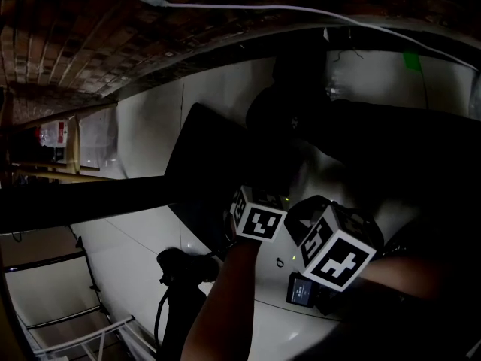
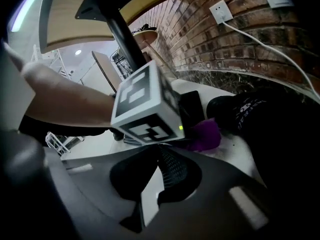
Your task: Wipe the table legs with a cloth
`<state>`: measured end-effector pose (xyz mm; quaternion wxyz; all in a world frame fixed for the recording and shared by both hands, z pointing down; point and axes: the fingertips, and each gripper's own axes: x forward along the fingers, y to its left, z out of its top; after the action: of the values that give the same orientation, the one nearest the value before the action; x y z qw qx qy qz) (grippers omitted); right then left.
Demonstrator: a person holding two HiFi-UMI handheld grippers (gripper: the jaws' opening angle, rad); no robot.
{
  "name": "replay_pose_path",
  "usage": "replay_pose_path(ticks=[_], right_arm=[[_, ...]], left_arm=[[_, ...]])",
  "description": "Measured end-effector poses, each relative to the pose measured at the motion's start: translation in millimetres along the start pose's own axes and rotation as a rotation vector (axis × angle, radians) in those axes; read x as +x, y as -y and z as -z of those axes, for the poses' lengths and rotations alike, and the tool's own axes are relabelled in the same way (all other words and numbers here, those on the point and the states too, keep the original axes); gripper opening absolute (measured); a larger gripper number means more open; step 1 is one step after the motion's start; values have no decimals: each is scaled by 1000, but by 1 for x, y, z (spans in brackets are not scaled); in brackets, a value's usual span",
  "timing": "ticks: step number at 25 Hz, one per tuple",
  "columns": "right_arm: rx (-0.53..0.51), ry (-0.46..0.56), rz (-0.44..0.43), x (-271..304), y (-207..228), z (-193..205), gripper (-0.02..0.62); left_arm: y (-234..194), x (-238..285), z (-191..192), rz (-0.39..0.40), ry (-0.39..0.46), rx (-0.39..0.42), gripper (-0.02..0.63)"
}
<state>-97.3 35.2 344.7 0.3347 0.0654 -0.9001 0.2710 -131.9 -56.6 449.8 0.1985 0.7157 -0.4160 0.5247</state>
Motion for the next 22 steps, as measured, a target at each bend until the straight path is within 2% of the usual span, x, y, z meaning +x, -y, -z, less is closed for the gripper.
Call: replay_pose_path(ticks=[2, 4, 6, 8, 10, 14, 22], right_arm=[[14, 12, 8, 1, 0, -4, 2], [28, 27, 13, 1, -2, -9, 2], [32, 37, 15, 1, -4, -12, 2], [36, 39, 15, 1, -6, -13, 2], [44, 37, 18, 4, -7, -12, 2], [32, 43, 16, 7, -18, -16, 2], [-14, 124, -37, 12, -54, -48, 2]], left_arm=[[-6, -19, 11, -63, 52, -24, 83], [-17, -43, 21, -121, 109, -83, 84], [-28, -64, 34, -151, 172, -189, 84], [-40, -78, 61, -172, 196, -326, 84], [-53, -86, 95, -204, 182, -442, 84], [-69, -101, 158, -271, 166, -620, 84], [-91, -131, 201, -338, 349, -954, 84]])
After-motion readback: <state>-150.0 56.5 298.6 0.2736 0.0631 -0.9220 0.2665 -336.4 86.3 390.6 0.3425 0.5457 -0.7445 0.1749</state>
